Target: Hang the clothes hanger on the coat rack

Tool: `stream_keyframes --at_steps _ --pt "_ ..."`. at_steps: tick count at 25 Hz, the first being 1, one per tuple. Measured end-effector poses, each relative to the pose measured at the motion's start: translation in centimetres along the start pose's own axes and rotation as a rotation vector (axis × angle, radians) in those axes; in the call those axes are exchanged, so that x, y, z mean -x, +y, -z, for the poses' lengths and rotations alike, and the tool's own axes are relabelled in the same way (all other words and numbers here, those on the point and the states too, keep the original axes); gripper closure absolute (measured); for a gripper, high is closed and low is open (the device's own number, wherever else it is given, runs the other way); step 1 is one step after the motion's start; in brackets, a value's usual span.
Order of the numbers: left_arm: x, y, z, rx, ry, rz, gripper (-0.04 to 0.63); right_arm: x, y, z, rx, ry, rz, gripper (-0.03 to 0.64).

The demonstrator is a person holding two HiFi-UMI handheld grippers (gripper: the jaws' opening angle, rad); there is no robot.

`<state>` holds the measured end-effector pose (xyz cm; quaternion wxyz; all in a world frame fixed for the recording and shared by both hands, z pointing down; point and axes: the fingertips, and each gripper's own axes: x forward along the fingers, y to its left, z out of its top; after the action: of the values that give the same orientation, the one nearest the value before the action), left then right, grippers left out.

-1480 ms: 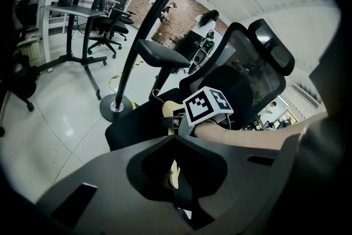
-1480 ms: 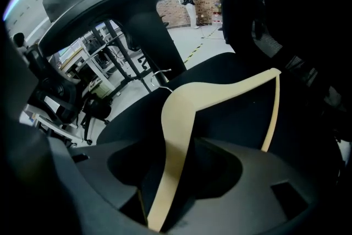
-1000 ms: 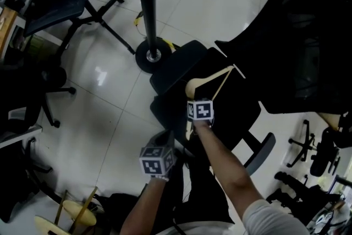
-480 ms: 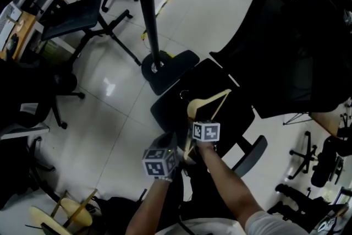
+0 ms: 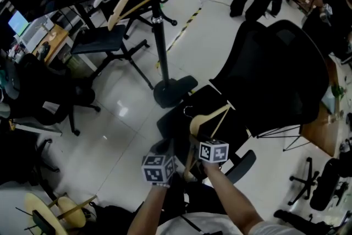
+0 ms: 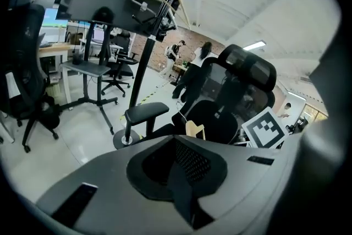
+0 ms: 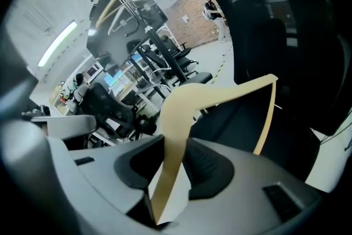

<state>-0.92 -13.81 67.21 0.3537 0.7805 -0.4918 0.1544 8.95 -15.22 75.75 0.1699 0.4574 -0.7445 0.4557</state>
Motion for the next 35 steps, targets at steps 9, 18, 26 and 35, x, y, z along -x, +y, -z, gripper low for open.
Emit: stream_keyframes --at_steps 9,18,26,35 --pt "6.6 -5.9 -6.4 -0.056 -0.138 -0.026 0.597 9.4 8.2 -6.0 0.052 -0.119 -0.203 0.476" --pt "14.1 -9.6 -13.0 -0.113 -0.303 -0.074 0.597 16.2 14.8 -11.0 0.154 -0.190 -0.382 0.476" --pt "19.8 -13.1 -18.2 -0.193 -0.423 -0.046 0.597 21.5 19.8 -15.7 0.226 -0.275 -0.473 0.476" --pt "24.2 -13.1 -23.6 -0.294 -0.477 0.025 0.597 23.8 25.7 -20.1 0.247 -0.397 -0.508 0.476"
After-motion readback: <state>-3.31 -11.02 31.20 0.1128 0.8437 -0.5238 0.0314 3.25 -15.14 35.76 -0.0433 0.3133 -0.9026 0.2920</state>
